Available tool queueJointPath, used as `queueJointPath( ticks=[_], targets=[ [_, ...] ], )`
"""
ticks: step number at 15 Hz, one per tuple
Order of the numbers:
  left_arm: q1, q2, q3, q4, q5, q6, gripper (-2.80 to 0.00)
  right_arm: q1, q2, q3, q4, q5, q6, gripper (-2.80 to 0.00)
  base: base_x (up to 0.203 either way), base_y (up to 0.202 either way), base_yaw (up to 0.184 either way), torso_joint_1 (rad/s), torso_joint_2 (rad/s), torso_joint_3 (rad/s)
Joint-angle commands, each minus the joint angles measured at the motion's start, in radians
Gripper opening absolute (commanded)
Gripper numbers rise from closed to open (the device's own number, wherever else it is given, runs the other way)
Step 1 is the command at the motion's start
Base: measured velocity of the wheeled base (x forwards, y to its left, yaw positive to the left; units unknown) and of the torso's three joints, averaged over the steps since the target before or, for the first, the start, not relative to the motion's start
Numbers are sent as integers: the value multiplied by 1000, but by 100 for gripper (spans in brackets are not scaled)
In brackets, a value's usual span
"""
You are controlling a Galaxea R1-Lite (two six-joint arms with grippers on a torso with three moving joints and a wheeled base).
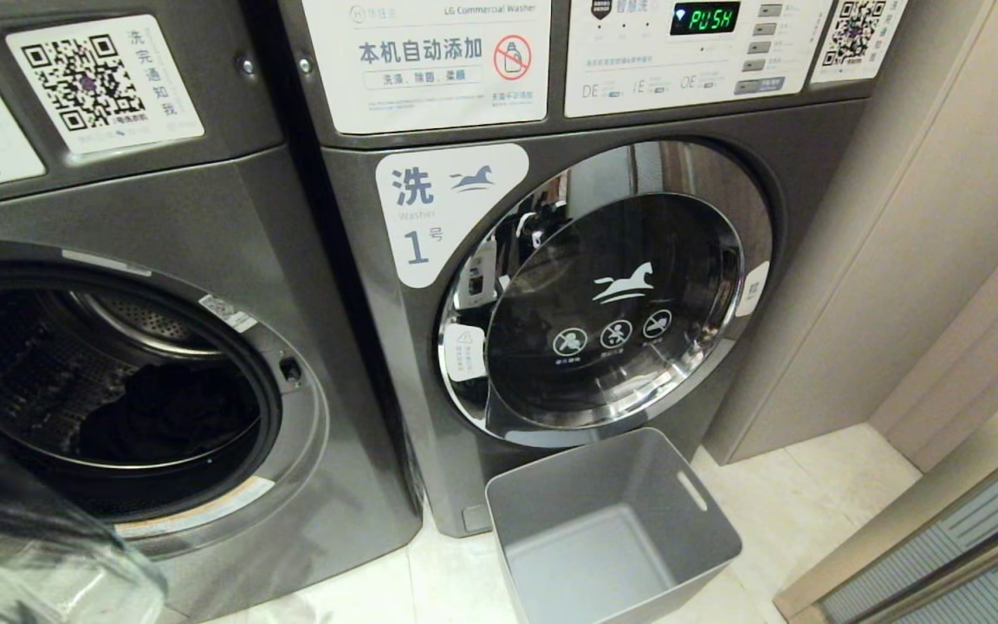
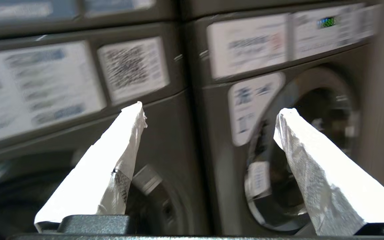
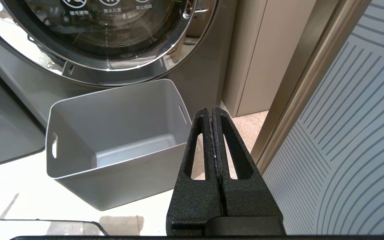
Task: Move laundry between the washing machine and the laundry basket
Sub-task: Open the lid of the washing machine
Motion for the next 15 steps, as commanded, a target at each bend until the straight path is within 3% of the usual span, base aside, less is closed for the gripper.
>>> queueJointPath(
  ticks=[1,2,7,8,12,15],
  targets=[
    [-13,-26,-9,19,110,17,0,0,1,0,0,0,-1,-280,0,0,0,0,0,0],
    [-6,-33,5,21,135,23,0,0,1,0,0,0,-1,-280,0,0,0,0,0,0],
    [11,-38,80,12,135,26,0,0,1,0,0,0,-1,-280,0,0,0,0,0,0],
    [14,-37,104,5,133,26,-280,0,1,0,0,0,-1,-280,0,0,0,0,0,0],
    [31,-67,185,18,81,51,-280,0,1,0,1,0,-1,-280,0,0,0,0,0,0],
    [-19,-164,186,150,95,83,-280,0,1,0,1,0,-1,-280,0,0,0,0,0,0]
  ],
)
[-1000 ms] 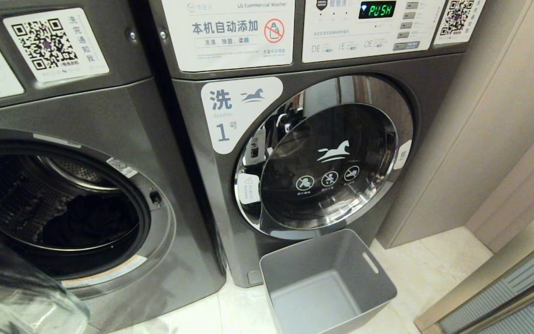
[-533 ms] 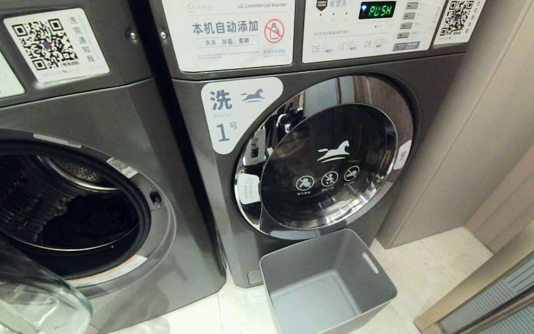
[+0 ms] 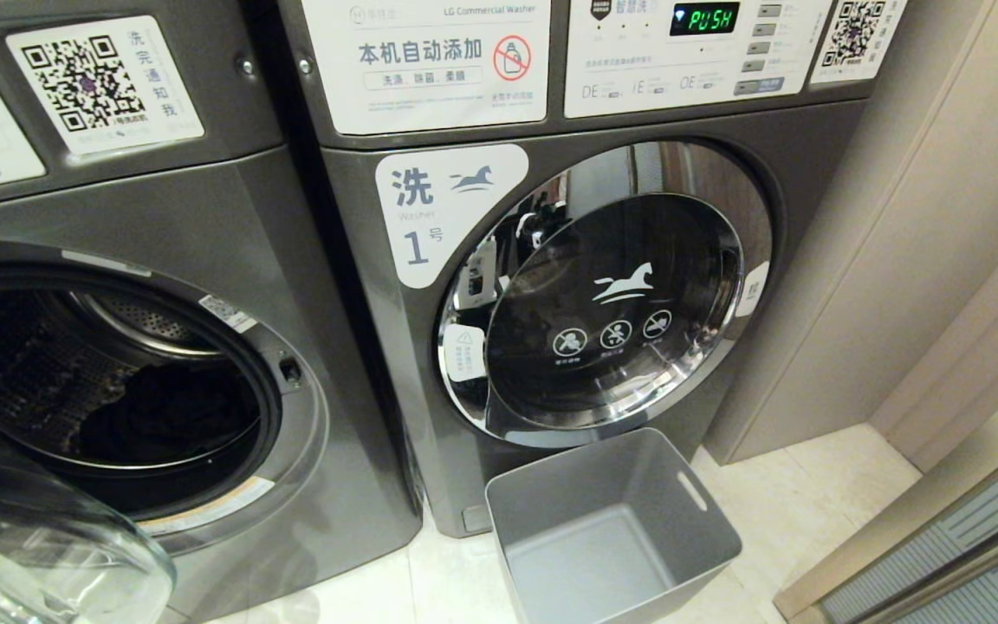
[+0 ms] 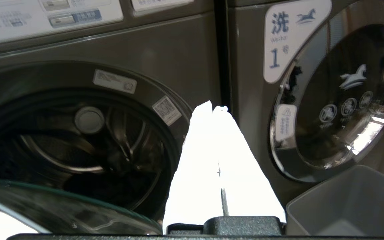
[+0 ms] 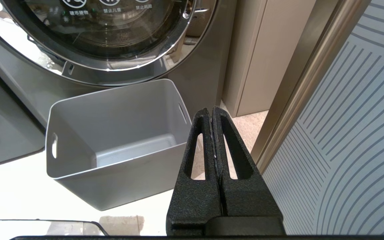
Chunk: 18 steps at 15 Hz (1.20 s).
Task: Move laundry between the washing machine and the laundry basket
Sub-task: Open the lid of the washing machine
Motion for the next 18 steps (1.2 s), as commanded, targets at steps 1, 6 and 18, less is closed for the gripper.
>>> queueJointPath(
  ticks=[1,6,18],
  targets=[
    [-35,-94,-6,97,13,34,-280,0,1,0,-1,0,-1,-280,0,0,0,0,0,0],
    [-207,-98,-5,186,187,177,-280,0,1,0,1,0,1,-280,0,0,0,0,0,0],
    [-212,-405,98,443,218,170,-280,0,1,0,1,1,1,-280,0,0,0,0,0,0]
  ],
)
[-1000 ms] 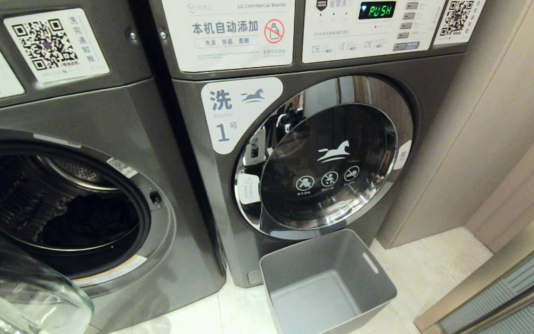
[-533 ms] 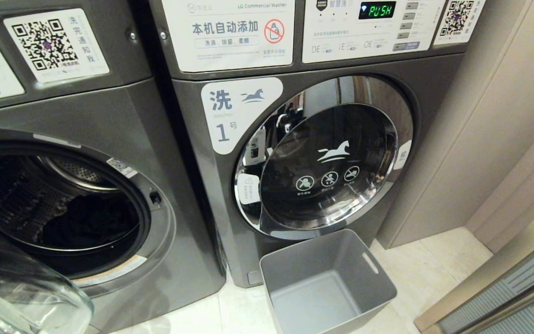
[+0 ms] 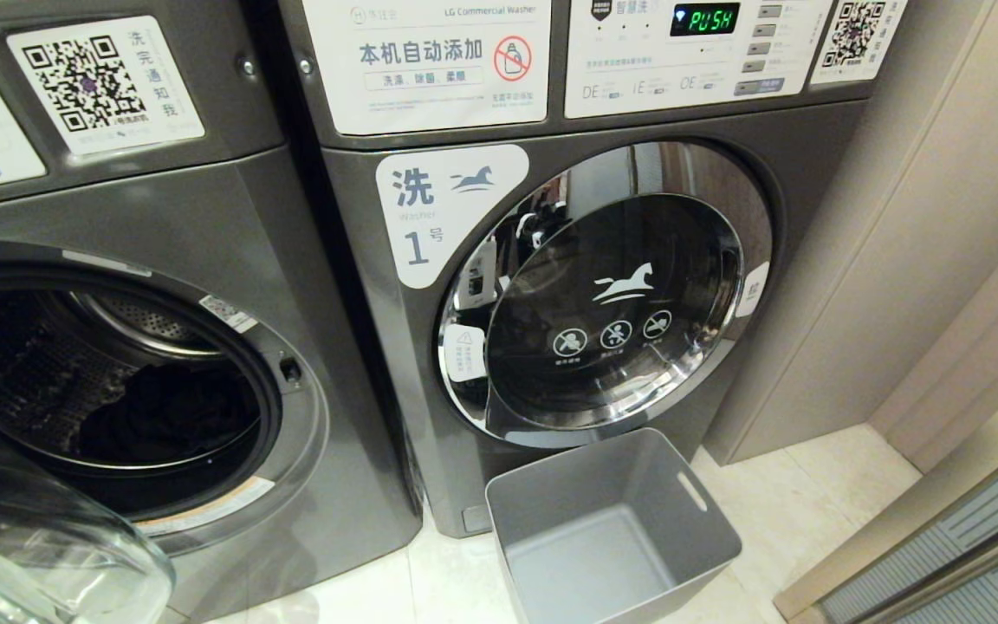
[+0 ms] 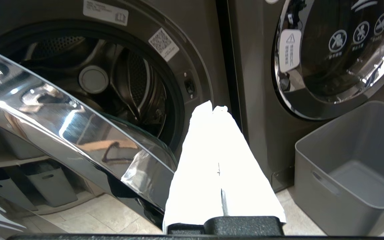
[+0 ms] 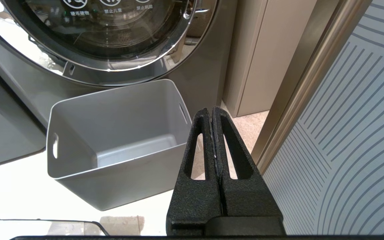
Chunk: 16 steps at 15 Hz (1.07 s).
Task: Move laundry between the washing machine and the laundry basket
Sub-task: Open the lid of the washing machine
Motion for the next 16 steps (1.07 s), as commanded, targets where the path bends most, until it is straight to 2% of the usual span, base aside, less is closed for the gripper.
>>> queueJointPath(
  ticks=[1,6,9,14,16],
  targets=[
    [0,-8,17,-4,-2,5,-280,0,0,0,-1,1,1,-280,0,0,0,0,0,0],
    [0,-8,48,-43,-7,16,-280,0,0,0,-1,1,-1,-280,0,0,0,0,0,0],
    [0,-8,51,-60,-76,18,-280,0,0,0,0,-1,-1,-280,0,0,0,0,0,0],
    [0,-8,51,-17,-76,-75,-280,0,0,0,0,-1,-1,-280,0,0,0,0,0,0],
    [0,-8,51,-13,-80,-78,-280,0,0,0,-1,-1,-1,-280,0,0,0,0,0,0]
  ],
)
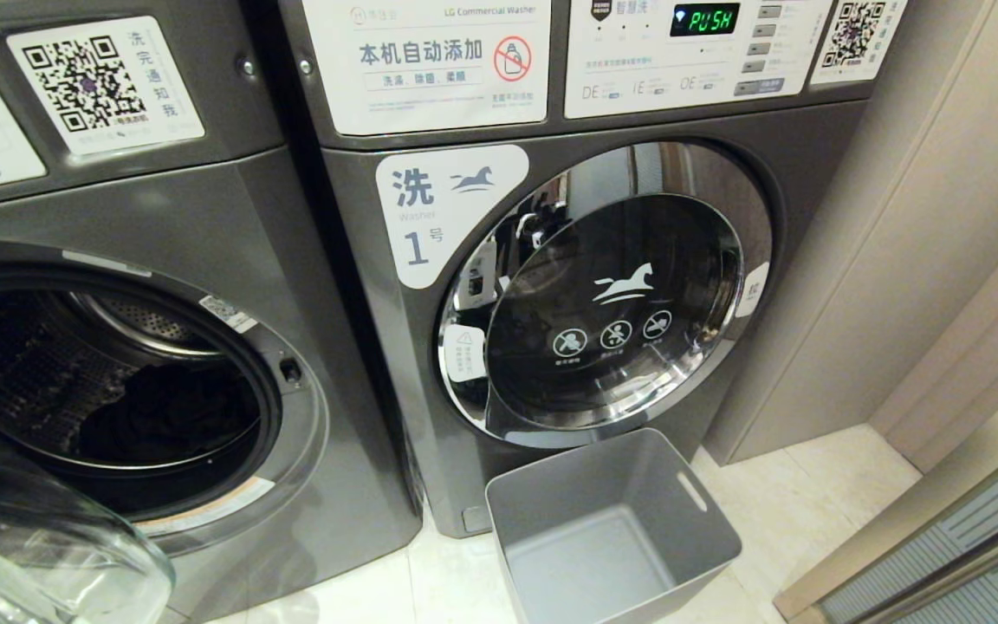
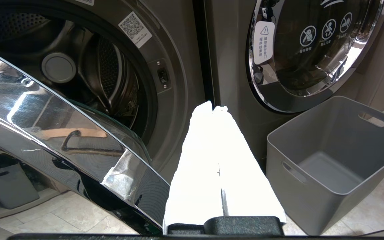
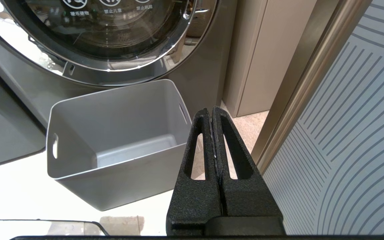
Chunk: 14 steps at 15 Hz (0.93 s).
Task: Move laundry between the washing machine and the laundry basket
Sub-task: Open the lid of the washing machine
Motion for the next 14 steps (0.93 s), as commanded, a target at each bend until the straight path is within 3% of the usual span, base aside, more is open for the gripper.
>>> queueJointPath(
  ticks=[1,4,7,14],
  targets=[
    [0,-2,0,-1,-1,4,-280,0,0,0,0,-1,-1,-280,0,0,0,0,0,0],
    [0,-2,0,1,2,23,-280,0,0,0,0,-1,0,-280,0,0,0,0,0,0],
    [0,-2,0,1,2,110,-280,0,0,0,1,0,-1,-280,0,0,0,0,0,0],
    [0,-2,0,4,1,99,-280,0,0,0,0,0,1,-280,0,0,0,0,0,0]
  ],
)
